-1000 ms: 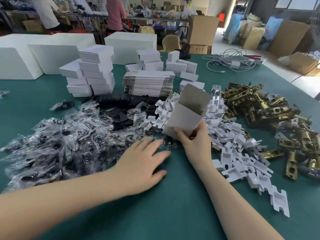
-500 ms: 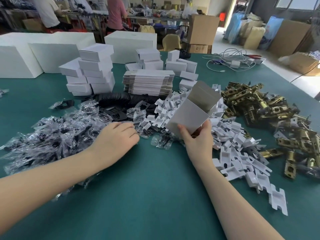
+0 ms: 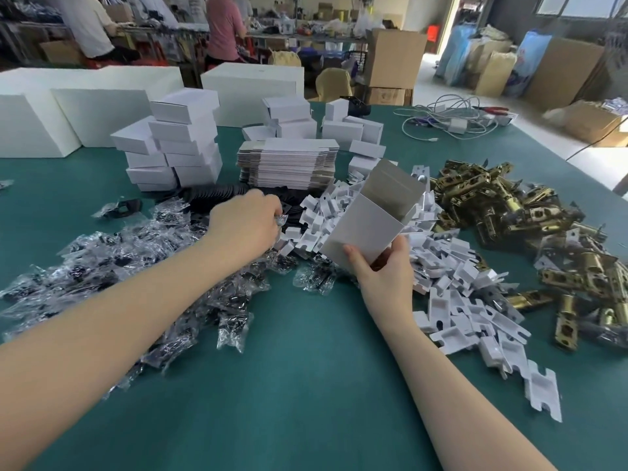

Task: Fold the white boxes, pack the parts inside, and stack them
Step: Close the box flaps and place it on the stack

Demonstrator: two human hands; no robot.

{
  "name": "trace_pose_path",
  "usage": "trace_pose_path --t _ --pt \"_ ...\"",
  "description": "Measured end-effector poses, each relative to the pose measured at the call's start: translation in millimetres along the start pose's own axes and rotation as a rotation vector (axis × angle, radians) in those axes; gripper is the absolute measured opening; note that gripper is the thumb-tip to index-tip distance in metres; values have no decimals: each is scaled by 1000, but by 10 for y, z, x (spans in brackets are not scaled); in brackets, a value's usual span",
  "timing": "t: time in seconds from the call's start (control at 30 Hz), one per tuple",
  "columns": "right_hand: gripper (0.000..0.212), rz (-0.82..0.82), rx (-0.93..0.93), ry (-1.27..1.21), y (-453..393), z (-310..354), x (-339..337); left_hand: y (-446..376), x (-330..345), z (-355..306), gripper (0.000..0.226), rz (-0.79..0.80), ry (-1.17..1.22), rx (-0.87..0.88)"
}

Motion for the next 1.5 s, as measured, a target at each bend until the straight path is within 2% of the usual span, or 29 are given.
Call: trace_pose_path --t 0.07,0.13,0.2,0.23,0.3,0.37,0.43,0.47,0.57,0.63,0.73,0.8,0.83,0.87,0.97,1.1,1.23,1.33,1.4,1.47,1.5 --pt "47 -1 4 2 -5 -6 -1 -158 131 42 35 32 -91 -16" --pt "47 3 8 7 -3 -2 2 -294 318 64 46 204 -135 27" --pt "44 6 14 6 2 -1 9 -360 466 52 57 408 -59 93" --pt "42 8 16 9 1 2 9 -377 490 46 60 455 -1 99" --pt "39 13 14 16 3 12 14 -414 432 78 53 373 79 66" --pt "38 14 14 11 3 10 16 -428 321 134 32 230 154 18" --pt "38 19 20 12 -2 7 16 -438 242 209 13 154 259 -10" --pt "38 23 21 12 -3 7 19 -441 212 248 9 141 309 -15" --pt "38 33 19 9 -1 8 31 -457 166 371 20 101 459 -76" --pt "38 48 18 7 -2 11 36 -459 90 440 16 47 720 -157" --pt "43 102 29 25 -1 7 67 -394 -182 402 12 -13 1278 -201" --pt "48 142 28 59 9 10 92 -330 -442 282 21 -86 1500 -76" --pt "49 158 26 83 15 13 103 -286 -571 182 25 -109 1539 20" --pt "50 172 24 105 22 13 111 -233 -691 63 27 -125 1515 119" --pt "46 199 20 130 40 15 127 -119 -872 -291 24 -172 1217 308" --pt "47 190 30 117 41 17 119 -75 -852 -481 14 -217 854 357" --pt "51 184 17 139 27 15 115 -41 -774 -520 11 -220 643 371" --pt "53 187 15 129 15 0 115 -32 -735 -505 21 -334 465 348" --pt "51 200 19 110 14 1 114 21 -647 -487 38 -361 589 235" --pt "45 214 10 97 17 8 116 106 -461 -541 53 -286 860 73" --pt "41 219 0 93 22 16 120 150 -343 -591 53 -235 1013 -15"
Point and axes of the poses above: each hand's wrist, its own y-axis away from the middle knuckle, its own x-axis out of the palm, z = x × y, the point moved 5 cm from there along -y, towards the middle knuckle, and after that the axes turned 12 degrees about -y, right-handed, at the moved point
